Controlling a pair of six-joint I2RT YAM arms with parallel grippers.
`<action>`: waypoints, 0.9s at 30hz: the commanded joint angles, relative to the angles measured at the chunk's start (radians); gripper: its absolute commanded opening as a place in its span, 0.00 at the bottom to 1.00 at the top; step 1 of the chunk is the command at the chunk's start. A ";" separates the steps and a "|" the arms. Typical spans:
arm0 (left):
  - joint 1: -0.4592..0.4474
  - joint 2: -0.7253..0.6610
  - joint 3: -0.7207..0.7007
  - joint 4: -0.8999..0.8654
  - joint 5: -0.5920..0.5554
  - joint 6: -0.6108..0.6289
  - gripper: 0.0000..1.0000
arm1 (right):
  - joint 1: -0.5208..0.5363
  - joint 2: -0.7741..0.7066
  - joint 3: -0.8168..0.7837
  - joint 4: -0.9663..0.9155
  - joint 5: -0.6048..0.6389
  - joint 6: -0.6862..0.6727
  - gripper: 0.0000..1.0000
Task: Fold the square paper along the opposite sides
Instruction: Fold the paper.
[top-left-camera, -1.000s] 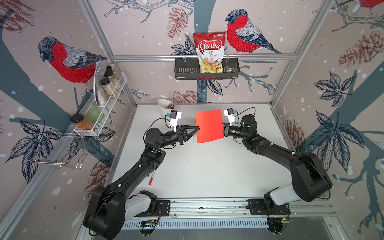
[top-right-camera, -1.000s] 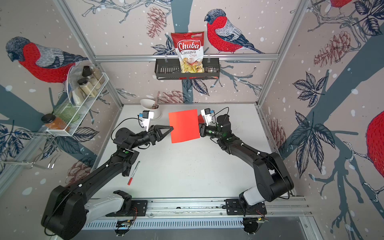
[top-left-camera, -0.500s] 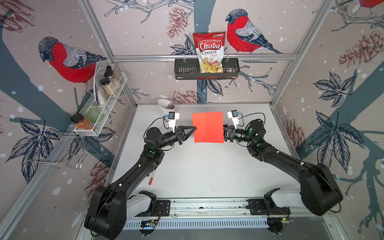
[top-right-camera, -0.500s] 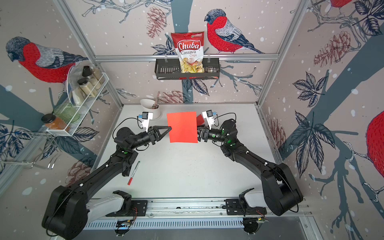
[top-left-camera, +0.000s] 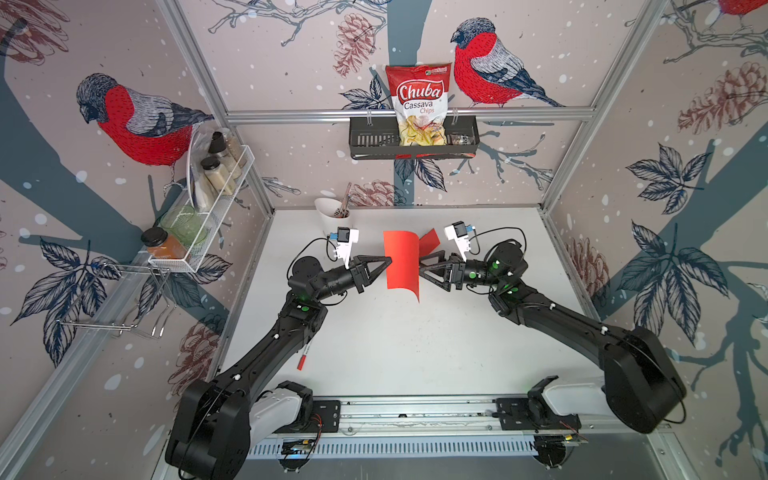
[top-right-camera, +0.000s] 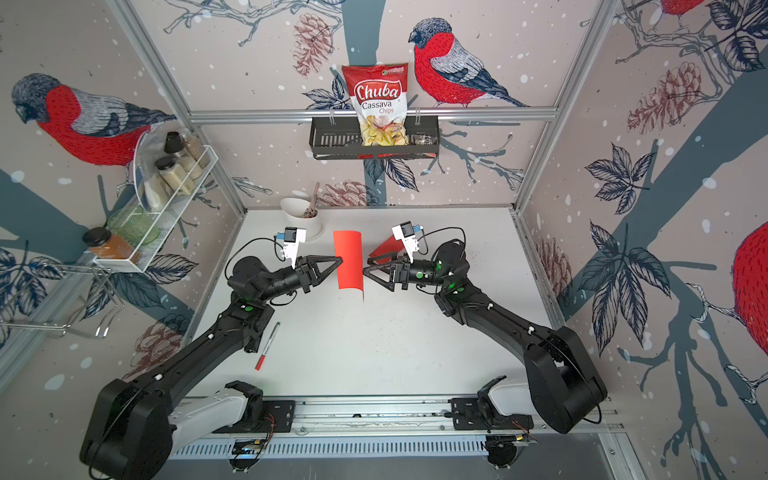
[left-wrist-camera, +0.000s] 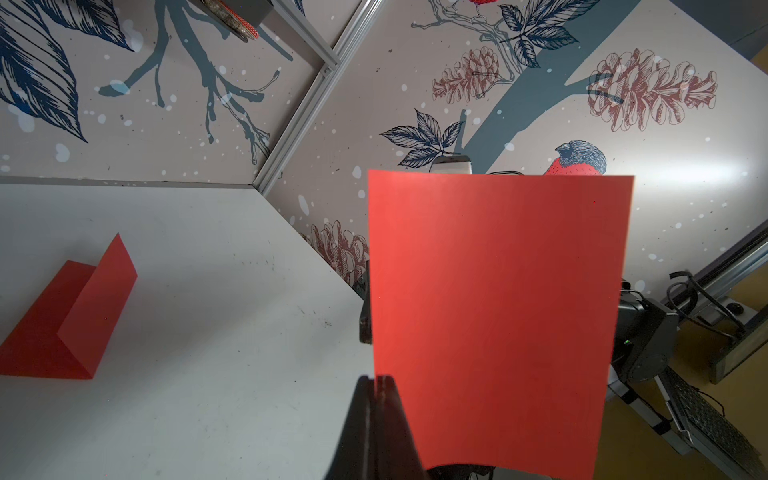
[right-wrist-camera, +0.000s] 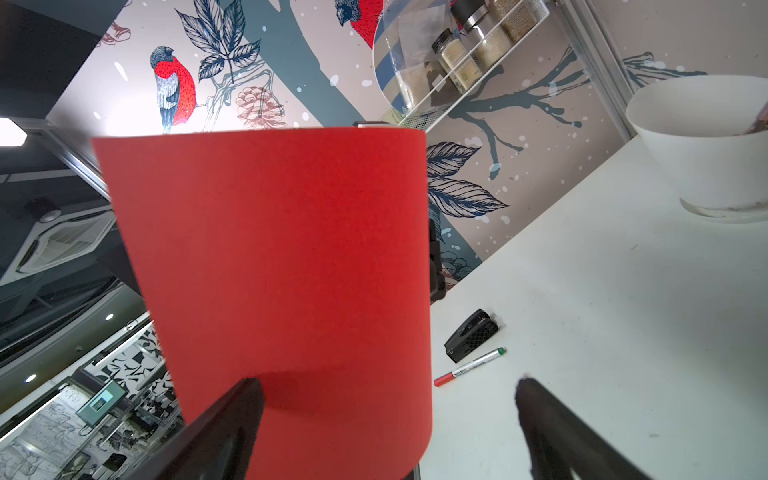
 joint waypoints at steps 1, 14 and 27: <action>0.003 -0.010 -0.002 -0.004 0.008 0.028 0.00 | 0.016 0.013 0.023 0.000 0.005 -0.025 1.00; 0.003 -0.053 0.004 -0.019 0.056 0.039 0.00 | 0.051 0.091 0.109 -0.070 -0.025 -0.070 0.90; 0.003 -0.068 0.006 0.039 0.124 0.002 0.01 | 0.054 0.102 0.128 -0.073 -0.061 -0.069 0.58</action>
